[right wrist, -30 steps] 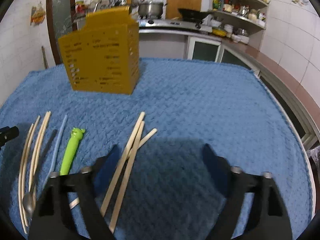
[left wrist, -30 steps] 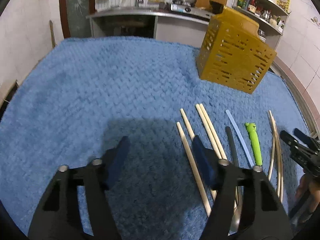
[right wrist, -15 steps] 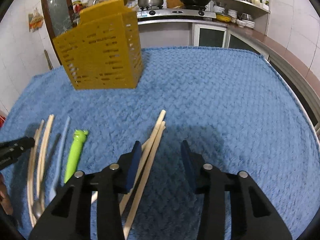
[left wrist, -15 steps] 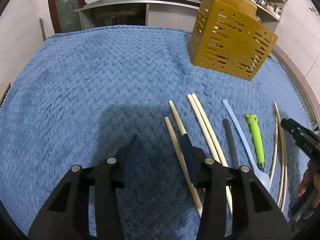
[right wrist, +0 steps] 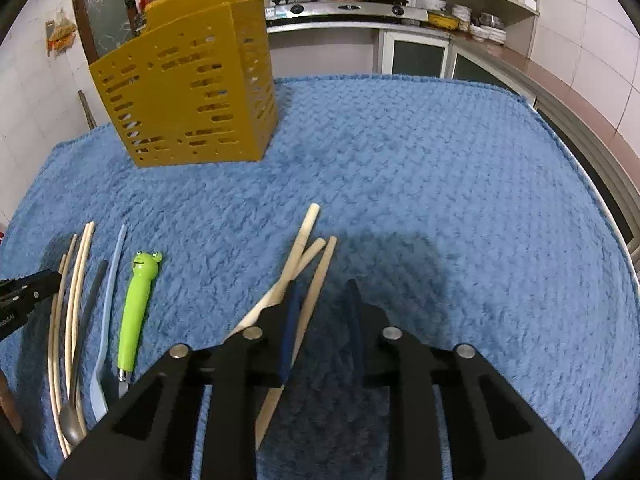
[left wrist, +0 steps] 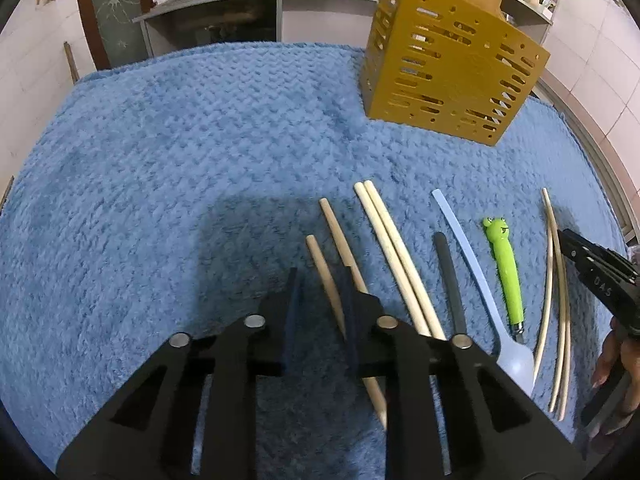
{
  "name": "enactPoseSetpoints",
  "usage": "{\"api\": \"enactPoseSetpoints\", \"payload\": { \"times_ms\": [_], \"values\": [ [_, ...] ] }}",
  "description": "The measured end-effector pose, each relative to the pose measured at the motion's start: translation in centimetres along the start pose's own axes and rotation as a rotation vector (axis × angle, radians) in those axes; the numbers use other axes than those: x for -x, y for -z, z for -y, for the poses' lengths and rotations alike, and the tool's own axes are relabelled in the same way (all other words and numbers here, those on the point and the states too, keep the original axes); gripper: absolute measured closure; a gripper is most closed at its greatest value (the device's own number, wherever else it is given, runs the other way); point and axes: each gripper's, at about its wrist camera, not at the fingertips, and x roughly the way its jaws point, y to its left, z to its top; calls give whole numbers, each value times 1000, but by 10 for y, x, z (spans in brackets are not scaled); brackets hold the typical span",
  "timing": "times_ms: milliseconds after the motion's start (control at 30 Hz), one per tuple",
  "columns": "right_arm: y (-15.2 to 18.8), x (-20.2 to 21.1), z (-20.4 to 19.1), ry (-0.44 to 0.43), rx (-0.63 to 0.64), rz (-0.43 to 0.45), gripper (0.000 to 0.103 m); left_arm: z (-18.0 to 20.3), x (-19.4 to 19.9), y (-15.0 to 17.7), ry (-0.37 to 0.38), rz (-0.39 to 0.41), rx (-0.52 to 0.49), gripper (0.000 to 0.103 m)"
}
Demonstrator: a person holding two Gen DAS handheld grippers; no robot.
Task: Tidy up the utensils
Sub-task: 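Close the left tool on one wooden chopstick while the right tool grasps another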
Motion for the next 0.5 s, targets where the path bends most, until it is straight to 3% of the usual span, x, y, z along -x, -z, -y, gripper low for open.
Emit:
{"api": "enactPoseSetpoints", "payload": {
  "times_ms": [167, 500],
  "values": [
    [-10, -3, 1, -2, -21, -47, 92, 2, -4, -7, -1, -28, -3, 94],
    [-18, -7, 4, -24, 0, -82, 96, 5, -9, -16, 4, -24, -46, 97]
  ]
}}
